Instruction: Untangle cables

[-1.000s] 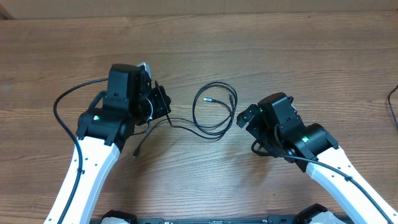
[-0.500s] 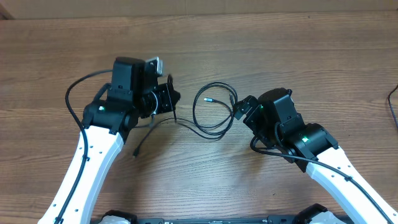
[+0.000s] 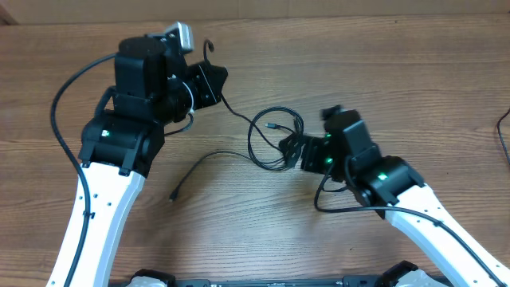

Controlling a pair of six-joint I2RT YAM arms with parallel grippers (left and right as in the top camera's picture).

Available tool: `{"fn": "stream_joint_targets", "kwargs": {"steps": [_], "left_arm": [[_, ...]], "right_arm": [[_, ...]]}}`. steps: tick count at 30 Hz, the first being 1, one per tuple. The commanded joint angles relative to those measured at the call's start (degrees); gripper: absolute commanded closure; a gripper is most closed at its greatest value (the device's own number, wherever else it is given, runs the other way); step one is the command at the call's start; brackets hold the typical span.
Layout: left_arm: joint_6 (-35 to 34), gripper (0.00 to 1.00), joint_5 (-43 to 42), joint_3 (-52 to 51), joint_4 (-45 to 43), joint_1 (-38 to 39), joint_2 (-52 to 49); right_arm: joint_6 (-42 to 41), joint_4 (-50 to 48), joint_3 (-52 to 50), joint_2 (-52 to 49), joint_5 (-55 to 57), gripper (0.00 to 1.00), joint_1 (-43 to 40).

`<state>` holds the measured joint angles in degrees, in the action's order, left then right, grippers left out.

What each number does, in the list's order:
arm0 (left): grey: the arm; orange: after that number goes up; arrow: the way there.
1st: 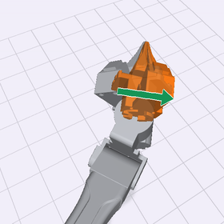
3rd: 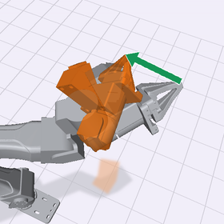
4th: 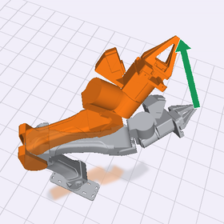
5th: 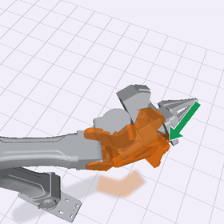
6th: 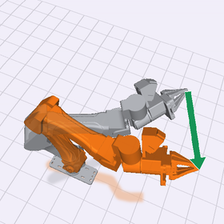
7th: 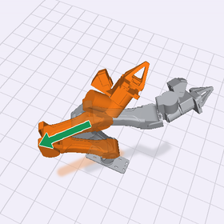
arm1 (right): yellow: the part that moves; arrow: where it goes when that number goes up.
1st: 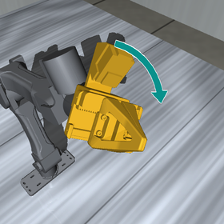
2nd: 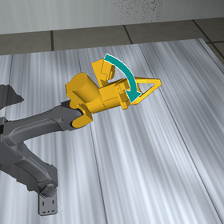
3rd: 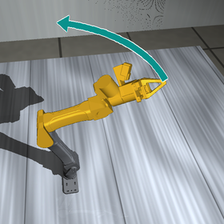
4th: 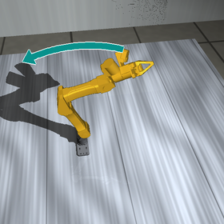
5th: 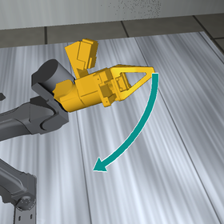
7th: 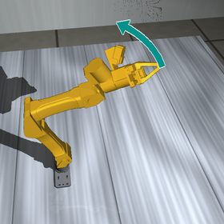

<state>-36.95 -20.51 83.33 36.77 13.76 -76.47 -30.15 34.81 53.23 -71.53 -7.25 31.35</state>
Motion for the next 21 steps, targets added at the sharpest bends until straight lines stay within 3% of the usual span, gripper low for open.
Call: {"fn": "stream_joint_targets", "kwargs": {"steps": [1, 5, 8, 14, 16, 17, 21], "left_arm": [[-3.7, 0.96, 3.1, 3.2, -0.2, -0.4, 0.8], [-5.1, 0.96, 2.9, 4.7, 0.3, -0.3, 0.8], [-5.9, 0.96, 2.2, 6.3, 1.4, -0.3, 0.9], [-4.9, 0.96, 1.4, 8.7, 6.0, -0.5, 0.9], [-4.8, 0.96, 1.4, 8.8, 7.6, -0.9, 0.9], [-4.8, 0.96, 1.5, 8.8, 8.4, -1.2, 0.9], [-4.8, 0.96, 8.5, 8.6, 14.6, -1.7, 0.6]], "right_arm": [[22.0, -1.2, 0.2, -2.9, -1.2, 0.0, 3.3], [23.2, -3.8, 0.2, -7.0, 7.5, 0.01, 6.1], [25.5, -11.9, 0.2, -12.9, 10.3, 0.04, 7.0], [25.4, -21.1, 0.2, -18.9, 17.0, 0.56, 5.9], [24.9, -23.4, 0.5, -18.6, 14.7, 0.85, 5.7], [24.2, -23.9, 1.0, -18.3, 13.8, 0.95, 5.6], [20.7, -20.8, 6.6, -14.6, 8.9, 0.96, 5.2]]}}
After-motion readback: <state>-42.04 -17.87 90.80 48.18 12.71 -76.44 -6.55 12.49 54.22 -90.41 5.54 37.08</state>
